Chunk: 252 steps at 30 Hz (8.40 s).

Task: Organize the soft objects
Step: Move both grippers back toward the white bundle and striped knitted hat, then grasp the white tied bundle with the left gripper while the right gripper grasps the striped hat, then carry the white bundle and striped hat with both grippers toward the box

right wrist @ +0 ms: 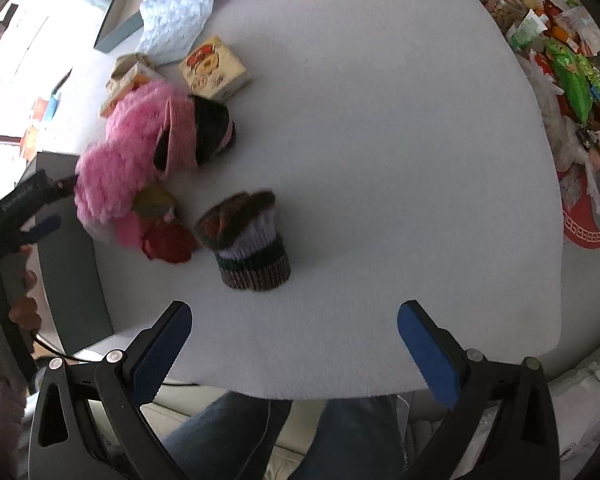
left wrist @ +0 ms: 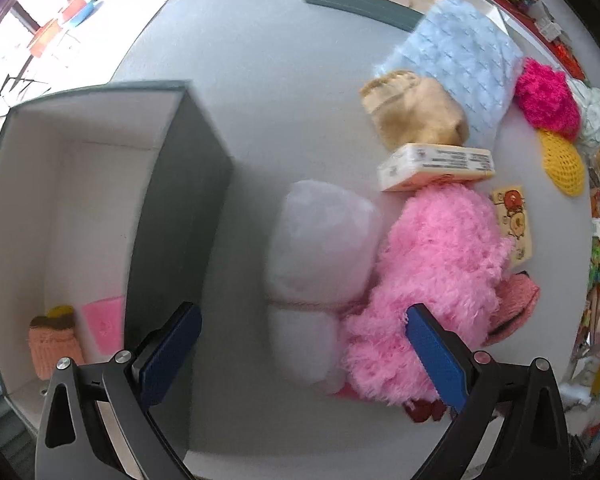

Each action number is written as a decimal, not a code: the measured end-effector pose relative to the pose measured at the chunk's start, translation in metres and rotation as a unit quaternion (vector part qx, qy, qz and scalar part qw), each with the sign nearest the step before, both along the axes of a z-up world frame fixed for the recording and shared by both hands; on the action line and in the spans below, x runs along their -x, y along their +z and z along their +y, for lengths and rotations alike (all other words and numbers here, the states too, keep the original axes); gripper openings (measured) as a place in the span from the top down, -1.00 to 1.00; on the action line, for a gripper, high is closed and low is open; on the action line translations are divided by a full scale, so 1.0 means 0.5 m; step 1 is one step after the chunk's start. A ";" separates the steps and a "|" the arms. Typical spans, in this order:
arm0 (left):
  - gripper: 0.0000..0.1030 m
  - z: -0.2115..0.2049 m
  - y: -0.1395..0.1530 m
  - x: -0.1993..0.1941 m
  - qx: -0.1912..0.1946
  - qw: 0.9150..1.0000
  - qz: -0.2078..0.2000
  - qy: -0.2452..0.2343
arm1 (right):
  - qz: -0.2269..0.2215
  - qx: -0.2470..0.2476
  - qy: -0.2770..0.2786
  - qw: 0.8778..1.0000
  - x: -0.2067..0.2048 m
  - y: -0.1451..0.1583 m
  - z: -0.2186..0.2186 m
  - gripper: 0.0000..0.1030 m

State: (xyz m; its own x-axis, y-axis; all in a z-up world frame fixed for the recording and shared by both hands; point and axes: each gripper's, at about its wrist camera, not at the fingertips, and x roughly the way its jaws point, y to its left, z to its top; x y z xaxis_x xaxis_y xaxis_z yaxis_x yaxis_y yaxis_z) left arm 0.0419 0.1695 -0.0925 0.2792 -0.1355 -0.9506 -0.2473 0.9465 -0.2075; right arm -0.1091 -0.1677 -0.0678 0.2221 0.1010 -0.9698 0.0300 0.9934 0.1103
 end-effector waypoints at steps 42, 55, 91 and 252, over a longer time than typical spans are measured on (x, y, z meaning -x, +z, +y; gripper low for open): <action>-0.99 -0.055 -0.068 -0.037 -0.031 0.996 -0.012 -0.086 | 0.018 -0.004 -0.037 0.999 0.005 -0.031 -0.033 -1.00; -1.00 -0.017 -0.155 -0.069 -0.036 0.996 0.048 -0.064 | 0.027 0.008 -0.006 1.000 -0.017 -0.044 0.008 -1.00; -1.00 -0.006 0.051 0.059 0.034 0.984 -0.054 -0.165 | 0.021 -0.002 -0.075 0.997 0.020 -0.048 -0.092 -1.00; 0.10 0.398 -0.003 0.235 0.012 0.976 -0.098 0.196 | -0.040 0.120 0.361 0.924 -0.084 -0.026 0.868 0.08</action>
